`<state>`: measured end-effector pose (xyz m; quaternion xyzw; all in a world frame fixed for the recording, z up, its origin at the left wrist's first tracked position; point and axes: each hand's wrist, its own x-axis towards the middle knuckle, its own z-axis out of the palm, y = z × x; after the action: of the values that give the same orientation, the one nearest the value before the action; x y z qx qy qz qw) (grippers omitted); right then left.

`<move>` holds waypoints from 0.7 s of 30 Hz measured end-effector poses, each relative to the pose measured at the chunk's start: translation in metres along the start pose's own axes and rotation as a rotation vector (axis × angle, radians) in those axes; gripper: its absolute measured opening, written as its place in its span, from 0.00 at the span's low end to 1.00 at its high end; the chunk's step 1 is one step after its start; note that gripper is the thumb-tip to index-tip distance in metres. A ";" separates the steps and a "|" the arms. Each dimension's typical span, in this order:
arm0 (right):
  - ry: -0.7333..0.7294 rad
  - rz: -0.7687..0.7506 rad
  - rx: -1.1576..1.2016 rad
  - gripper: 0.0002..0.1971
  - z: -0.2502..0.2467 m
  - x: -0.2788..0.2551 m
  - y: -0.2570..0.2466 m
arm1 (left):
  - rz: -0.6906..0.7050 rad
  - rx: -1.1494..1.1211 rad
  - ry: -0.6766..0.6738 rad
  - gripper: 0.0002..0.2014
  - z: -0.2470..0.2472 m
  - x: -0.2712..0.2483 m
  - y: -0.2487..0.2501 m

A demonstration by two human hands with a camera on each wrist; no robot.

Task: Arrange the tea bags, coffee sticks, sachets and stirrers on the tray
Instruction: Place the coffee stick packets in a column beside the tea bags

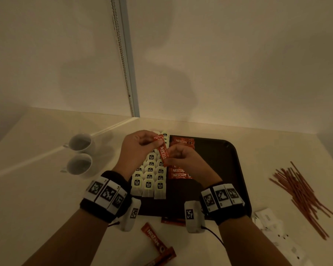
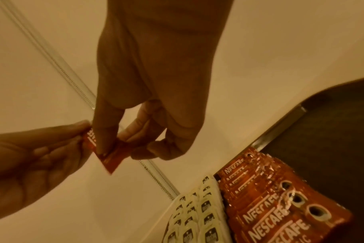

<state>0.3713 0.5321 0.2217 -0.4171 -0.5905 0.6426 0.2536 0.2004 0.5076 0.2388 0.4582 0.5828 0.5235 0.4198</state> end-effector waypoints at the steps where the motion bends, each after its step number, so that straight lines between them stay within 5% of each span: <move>1: -0.010 -0.009 0.001 0.12 0.001 -0.001 -0.004 | -0.013 0.030 -0.035 0.10 0.001 0.000 0.000; 4: 0.065 -0.112 -0.034 0.26 0.004 -0.001 -0.013 | -0.136 0.108 -0.200 0.20 0.000 -0.002 -0.006; 8: 0.111 -0.203 -0.131 0.39 0.000 0.004 -0.019 | -0.203 0.032 -0.273 0.09 0.000 -0.011 -0.015; 14: 0.267 -0.215 -0.200 0.08 -0.003 0.009 -0.032 | -0.154 0.070 -0.272 0.06 0.002 -0.012 -0.020; 21: 0.186 -0.066 0.095 0.11 -0.007 0.003 -0.011 | -0.130 -0.096 -0.024 0.06 0.000 -0.006 -0.016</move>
<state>0.3739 0.5403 0.2315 -0.4429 -0.5465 0.6197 0.3479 0.1998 0.5014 0.2228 0.4051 0.5806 0.5167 0.4816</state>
